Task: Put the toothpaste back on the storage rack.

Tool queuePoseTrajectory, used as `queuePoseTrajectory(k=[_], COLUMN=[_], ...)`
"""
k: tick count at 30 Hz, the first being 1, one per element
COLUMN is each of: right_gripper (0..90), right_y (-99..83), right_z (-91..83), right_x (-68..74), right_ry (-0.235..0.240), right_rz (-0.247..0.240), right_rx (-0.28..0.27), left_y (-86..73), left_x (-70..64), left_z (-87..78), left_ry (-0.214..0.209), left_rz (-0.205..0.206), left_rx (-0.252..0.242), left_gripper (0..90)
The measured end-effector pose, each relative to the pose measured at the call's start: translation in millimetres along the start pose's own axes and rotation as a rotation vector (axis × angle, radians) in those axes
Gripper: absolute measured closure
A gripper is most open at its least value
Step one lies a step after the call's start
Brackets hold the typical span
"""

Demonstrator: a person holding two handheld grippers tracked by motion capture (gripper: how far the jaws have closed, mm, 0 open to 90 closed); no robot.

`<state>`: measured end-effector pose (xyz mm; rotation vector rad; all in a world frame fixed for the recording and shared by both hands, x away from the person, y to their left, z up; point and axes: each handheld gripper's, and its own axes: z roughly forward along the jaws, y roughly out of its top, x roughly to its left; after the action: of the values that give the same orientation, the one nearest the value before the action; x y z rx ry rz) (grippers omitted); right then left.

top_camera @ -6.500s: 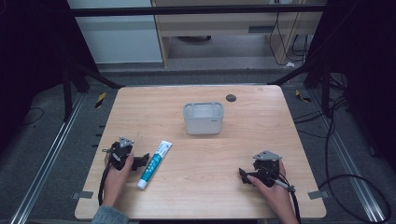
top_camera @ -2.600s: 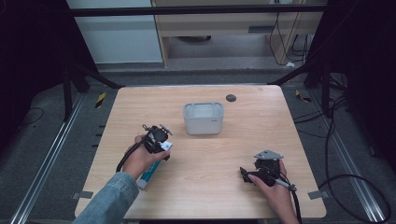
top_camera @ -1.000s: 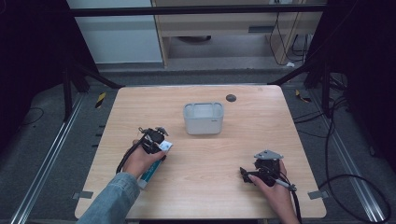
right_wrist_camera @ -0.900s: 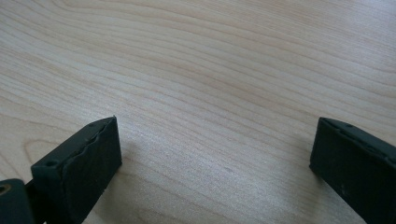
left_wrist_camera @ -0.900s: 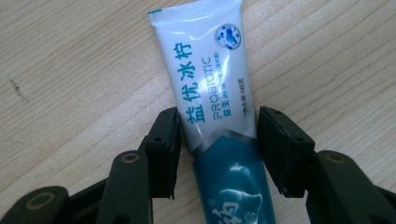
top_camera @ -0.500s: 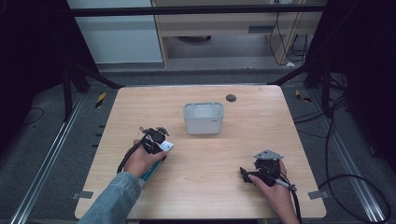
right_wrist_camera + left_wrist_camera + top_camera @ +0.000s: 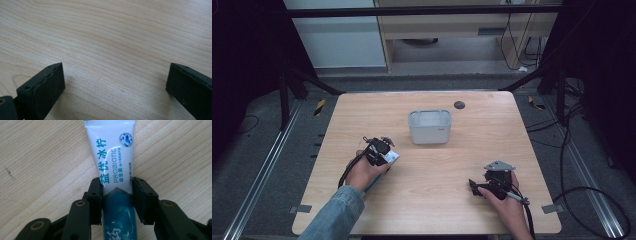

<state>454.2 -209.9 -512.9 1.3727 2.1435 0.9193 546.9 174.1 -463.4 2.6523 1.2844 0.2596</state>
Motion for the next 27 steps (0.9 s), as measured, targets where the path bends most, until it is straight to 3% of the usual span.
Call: queuePoseTrajectory(k=[10,27], right_gripper=[2.2,2.2], right_y=[0.0,0.0], right_z=[0.0,0.0], right_x=[0.0,0.0], right_ry=[0.000,0.000], right_rz=[0.000,0.000], right_rx=[0.000,0.000], left_y=[-0.2,-2.2], left_x=[-1.6,2.1], left_z=[-1.1,-6.4], left_ry=[0.002,-0.016], left_rz=[0.038,0.055], left_rx=[-0.002,-0.035], left_gripper=[65.2,76.2])
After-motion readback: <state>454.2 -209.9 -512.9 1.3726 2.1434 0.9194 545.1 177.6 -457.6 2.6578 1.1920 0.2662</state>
